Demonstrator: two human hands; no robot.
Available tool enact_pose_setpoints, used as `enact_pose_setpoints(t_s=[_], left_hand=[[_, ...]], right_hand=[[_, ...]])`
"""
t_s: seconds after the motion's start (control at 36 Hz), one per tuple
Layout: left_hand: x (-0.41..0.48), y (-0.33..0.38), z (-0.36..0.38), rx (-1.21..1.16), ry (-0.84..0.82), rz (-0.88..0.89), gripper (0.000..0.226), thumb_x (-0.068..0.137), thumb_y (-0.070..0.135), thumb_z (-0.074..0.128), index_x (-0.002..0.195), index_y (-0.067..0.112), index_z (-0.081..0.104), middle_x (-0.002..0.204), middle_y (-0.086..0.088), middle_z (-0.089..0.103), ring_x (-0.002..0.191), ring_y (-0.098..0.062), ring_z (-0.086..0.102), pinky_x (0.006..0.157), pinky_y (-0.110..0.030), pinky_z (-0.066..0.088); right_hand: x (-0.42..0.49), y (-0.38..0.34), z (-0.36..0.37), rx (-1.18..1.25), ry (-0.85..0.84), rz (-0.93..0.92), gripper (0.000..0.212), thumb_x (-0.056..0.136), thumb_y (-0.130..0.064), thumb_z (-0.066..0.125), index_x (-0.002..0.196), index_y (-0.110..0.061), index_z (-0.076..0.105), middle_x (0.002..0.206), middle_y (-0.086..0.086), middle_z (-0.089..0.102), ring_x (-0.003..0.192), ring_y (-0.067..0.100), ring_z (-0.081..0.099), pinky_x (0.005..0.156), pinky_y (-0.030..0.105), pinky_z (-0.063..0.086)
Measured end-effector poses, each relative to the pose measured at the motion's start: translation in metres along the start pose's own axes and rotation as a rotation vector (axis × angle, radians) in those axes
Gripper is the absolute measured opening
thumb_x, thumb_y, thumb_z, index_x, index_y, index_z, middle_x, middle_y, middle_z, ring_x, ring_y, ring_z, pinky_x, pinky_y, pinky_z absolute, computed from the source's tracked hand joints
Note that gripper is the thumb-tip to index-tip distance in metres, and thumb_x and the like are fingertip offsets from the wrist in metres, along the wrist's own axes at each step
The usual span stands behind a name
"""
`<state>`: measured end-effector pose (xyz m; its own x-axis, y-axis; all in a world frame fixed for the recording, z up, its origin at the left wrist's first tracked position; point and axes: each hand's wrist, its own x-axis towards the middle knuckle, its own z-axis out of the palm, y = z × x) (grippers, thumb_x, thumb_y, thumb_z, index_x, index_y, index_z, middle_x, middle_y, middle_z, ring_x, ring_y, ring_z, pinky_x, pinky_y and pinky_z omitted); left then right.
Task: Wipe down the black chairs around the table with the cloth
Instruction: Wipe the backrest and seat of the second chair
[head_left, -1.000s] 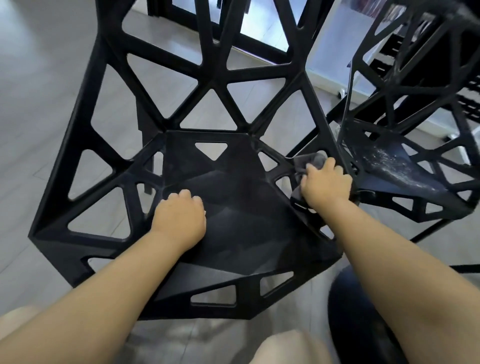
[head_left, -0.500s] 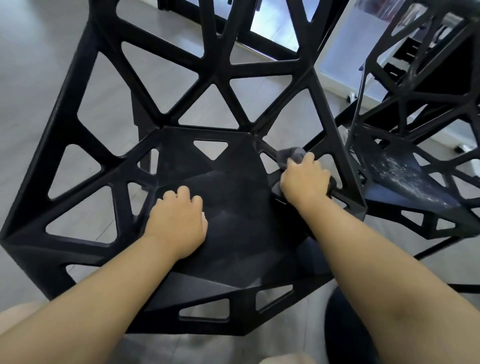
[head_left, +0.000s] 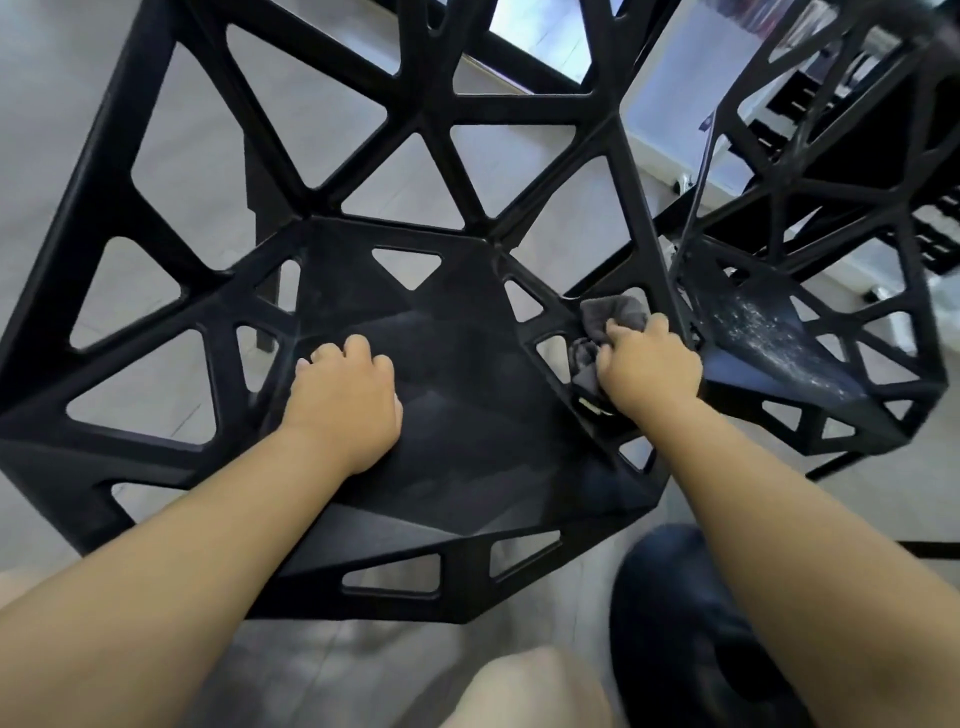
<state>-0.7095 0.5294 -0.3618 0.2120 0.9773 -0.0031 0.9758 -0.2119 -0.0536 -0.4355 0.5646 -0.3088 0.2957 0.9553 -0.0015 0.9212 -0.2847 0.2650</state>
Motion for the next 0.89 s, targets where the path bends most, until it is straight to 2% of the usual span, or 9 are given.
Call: enact_pose_setpoints(t_s=[0.11,0.19,0.31,0.39,0.47,0.58,0.64,0.81,0.89], left_hand=[[-0.001,0.001,-0.002,0.024,-0.034,0.0,0.03,0.095,0.033,0.035,0.101,0.008,0.051,0.107,-0.012,0.046,0.092,-0.031,0.051,0.067,-0.034,0.032],[-0.003,0.001,0.0,0.019,-0.022,0.011,0.033,0.096,0.033,0.035,0.104,0.006,0.053,0.109,-0.014,0.048,0.094,-0.033,0.051,0.072,-0.035,0.037],[-0.008,-0.009,0.01,-0.093,0.058,0.065,0.036,0.092,0.031,0.05,0.096,-0.003,0.062,0.098,-0.024,0.056,0.083,-0.037,0.053,0.074,-0.041,0.043],[-0.013,-0.014,0.019,-0.134,0.092,0.136,0.033,0.087,0.028,0.056,0.09,-0.003,0.067,0.09,-0.025,0.061,0.078,-0.041,0.054,0.07,-0.046,0.048],[-0.017,-0.016,0.022,-0.165,0.138,0.16,0.046,0.086,0.033,0.038,0.088,-0.001,0.07,0.088,-0.025,0.064,0.077,-0.043,0.058,0.071,-0.048,0.051],[-0.019,-0.011,0.015,-0.141,0.121,0.142,0.031,0.087,0.024,0.051,0.085,-0.002,0.069,0.088,-0.024,0.064,0.078,-0.043,0.057,0.069,-0.047,0.051],[-0.019,-0.006,0.01,-0.163,0.103,0.152,0.02,0.086,0.017,0.056,0.085,0.0,0.067,0.092,-0.018,0.063,0.081,-0.04,0.056,0.068,-0.042,0.047],[-0.024,0.006,0.009,-0.291,0.114,0.231,0.019,0.086,0.014,0.058,0.074,0.003,0.068,0.083,-0.011,0.065,0.076,-0.033,0.062,0.063,-0.038,0.051],[-0.025,0.003,0.01,-0.306,0.151,0.213,0.014,0.083,0.014,0.064,0.078,0.004,0.072,0.084,-0.012,0.068,0.071,-0.032,0.064,0.061,-0.036,0.053]], right_hand=[[-0.03,-0.023,0.001,0.177,-0.053,0.015,0.036,0.093,-0.035,0.042,0.122,-0.023,0.058,0.127,0.015,0.044,0.107,0.037,0.052,0.084,0.04,0.041],[-0.06,-0.044,-0.004,0.193,-0.096,-0.163,0.032,0.092,-0.038,0.041,0.113,-0.028,0.062,0.116,0.009,0.048,0.103,0.033,0.054,0.076,0.036,0.039],[-0.088,-0.047,-0.008,0.214,-0.14,-0.361,0.036,0.095,-0.046,0.039,0.128,-0.043,0.053,0.116,0.003,0.049,0.104,0.026,0.055,0.082,0.036,0.045],[-0.076,-0.009,0.001,0.146,-0.021,-0.22,0.037,0.094,-0.045,0.042,0.129,-0.039,0.054,0.12,0.008,0.049,0.107,0.031,0.053,0.081,0.037,0.043],[-0.064,0.033,0.006,0.153,0.163,0.088,0.037,0.093,-0.039,0.047,0.127,-0.03,0.057,0.117,0.015,0.047,0.1,0.038,0.052,0.078,0.04,0.041],[-0.061,0.031,0.006,0.271,0.111,0.285,0.035,0.093,-0.036,0.044,0.124,-0.028,0.057,0.118,0.017,0.042,0.1,0.04,0.05,0.08,0.043,0.042],[-0.068,0.011,0.005,0.323,0.029,0.279,0.036,0.091,-0.036,0.043,0.123,-0.029,0.057,0.121,0.016,0.042,0.103,0.04,0.051,0.084,0.044,0.043],[-0.087,-0.005,0.008,0.324,-0.039,-0.073,0.036,0.094,-0.044,0.043,0.129,-0.041,0.053,0.123,0.007,0.048,0.108,0.033,0.055,0.086,0.037,0.043],[-0.078,0.018,0.015,0.367,0.052,0.064,0.039,0.093,-0.044,0.045,0.131,-0.04,0.053,0.125,0.009,0.046,0.106,0.033,0.054,0.082,0.037,0.044]])
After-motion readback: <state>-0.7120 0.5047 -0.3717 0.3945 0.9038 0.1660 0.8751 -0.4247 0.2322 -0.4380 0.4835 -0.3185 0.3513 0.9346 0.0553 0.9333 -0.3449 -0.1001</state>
